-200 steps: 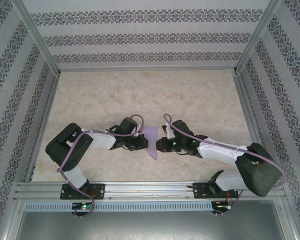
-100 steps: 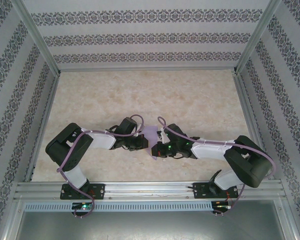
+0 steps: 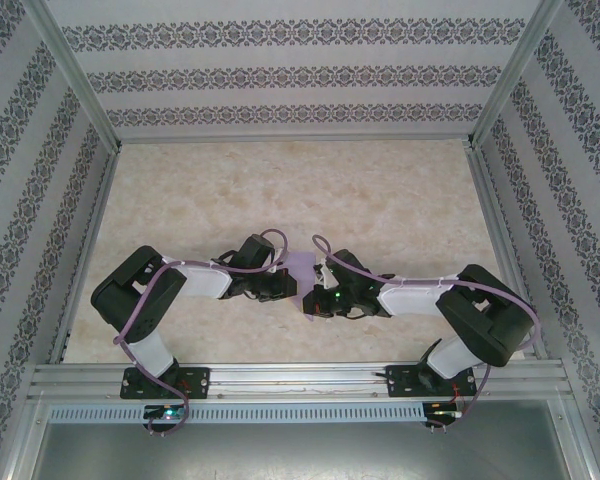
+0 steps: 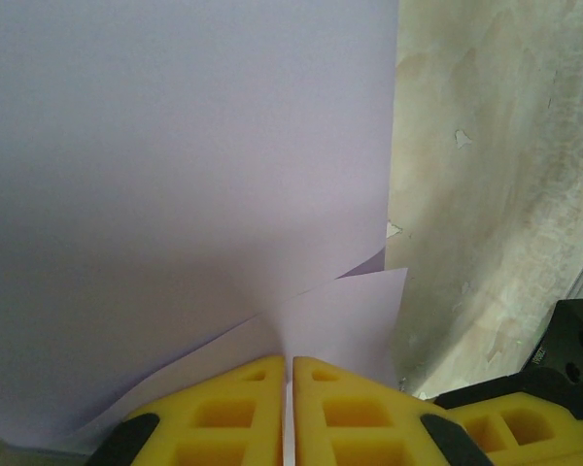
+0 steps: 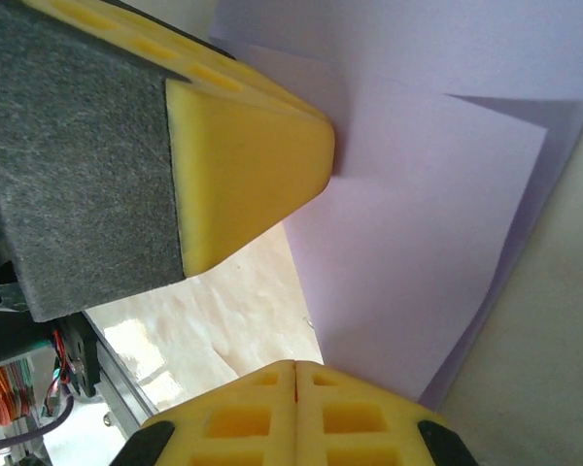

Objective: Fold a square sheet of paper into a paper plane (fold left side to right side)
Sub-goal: Third fold the triangle at the center of the table.

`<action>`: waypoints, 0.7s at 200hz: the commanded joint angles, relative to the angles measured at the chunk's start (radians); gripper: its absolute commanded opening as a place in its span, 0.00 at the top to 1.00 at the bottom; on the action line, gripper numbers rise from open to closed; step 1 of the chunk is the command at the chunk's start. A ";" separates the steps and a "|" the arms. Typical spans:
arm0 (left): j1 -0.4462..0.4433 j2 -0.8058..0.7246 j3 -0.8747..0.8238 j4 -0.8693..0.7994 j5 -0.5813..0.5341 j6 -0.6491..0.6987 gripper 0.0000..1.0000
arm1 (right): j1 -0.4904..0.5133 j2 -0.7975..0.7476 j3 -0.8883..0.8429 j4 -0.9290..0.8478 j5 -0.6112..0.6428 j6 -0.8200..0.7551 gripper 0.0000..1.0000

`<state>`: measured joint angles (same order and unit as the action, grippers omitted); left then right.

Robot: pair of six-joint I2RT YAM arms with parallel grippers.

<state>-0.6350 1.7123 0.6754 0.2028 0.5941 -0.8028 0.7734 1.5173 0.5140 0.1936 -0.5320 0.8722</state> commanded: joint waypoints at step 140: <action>-0.020 0.059 -0.014 -0.089 -0.087 -0.004 0.89 | 0.026 0.050 -0.036 0.035 0.019 0.026 0.98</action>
<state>-0.6350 1.7130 0.6781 0.1986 0.5938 -0.8059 0.7883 1.5501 0.4984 0.2226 -0.5285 0.8921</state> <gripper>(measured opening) 0.113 0.046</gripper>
